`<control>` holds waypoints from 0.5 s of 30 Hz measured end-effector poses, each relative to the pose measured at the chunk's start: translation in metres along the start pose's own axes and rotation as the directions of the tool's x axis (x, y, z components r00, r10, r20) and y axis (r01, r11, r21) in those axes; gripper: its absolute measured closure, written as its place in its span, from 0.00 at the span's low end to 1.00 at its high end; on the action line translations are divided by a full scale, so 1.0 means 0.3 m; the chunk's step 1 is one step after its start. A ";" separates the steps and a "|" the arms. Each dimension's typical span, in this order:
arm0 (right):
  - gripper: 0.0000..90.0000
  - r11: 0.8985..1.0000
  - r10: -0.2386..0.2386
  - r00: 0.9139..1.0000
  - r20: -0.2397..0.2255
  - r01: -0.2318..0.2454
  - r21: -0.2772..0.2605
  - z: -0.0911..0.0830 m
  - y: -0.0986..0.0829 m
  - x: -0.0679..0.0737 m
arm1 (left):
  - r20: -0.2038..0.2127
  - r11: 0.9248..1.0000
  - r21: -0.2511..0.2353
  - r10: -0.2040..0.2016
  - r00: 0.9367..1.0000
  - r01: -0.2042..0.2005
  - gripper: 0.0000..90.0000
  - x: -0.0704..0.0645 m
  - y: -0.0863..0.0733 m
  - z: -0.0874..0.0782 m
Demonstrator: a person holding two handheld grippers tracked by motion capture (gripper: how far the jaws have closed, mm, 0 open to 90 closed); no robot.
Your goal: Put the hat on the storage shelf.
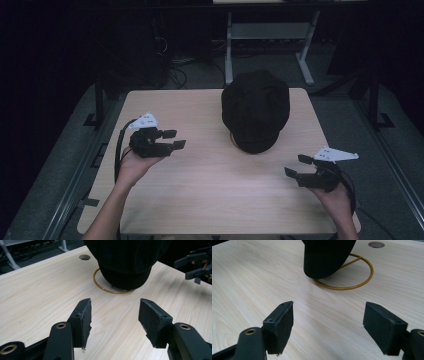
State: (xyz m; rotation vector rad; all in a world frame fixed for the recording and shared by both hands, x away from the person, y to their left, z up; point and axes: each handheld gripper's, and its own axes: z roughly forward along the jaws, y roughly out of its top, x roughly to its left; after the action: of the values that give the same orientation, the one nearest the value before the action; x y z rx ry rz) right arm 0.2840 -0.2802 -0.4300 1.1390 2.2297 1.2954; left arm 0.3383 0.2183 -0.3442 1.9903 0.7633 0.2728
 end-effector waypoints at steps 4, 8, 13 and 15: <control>0.27 1.000 -0.001 1.000 0.000 0.001 0.006 0.002 0.000 0.002 | -0.010 1.000 0.001 -0.006 1.000 0.006 0.48 -0.004 -0.031 -0.009; 0.27 1.000 -0.001 1.000 0.001 0.001 0.003 0.001 0.000 0.002 | -0.018 1.000 -0.004 -0.019 1.000 0.019 0.48 -0.005 -0.065 -0.022; 0.27 1.000 -0.006 1.000 0.000 0.006 0.010 0.005 0.000 0.003 | -0.025 1.000 0.003 -0.031 0.999 0.031 0.48 -0.005 -0.106 -0.026; 0.27 1.000 -0.004 1.000 -0.001 0.004 0.013 0.006 0.000 0.003 | -0.024 0.999 0.006 -0.044 0.999 0.044 0.47 0.000 -0.126 -0.025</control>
State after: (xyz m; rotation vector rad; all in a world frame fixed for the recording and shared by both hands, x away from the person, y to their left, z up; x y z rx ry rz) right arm 0.2845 -0.2784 -0.4309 1.1381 2.2434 1.2813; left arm 0.3194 0.2370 -0.3722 1.9770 0.8231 0.2685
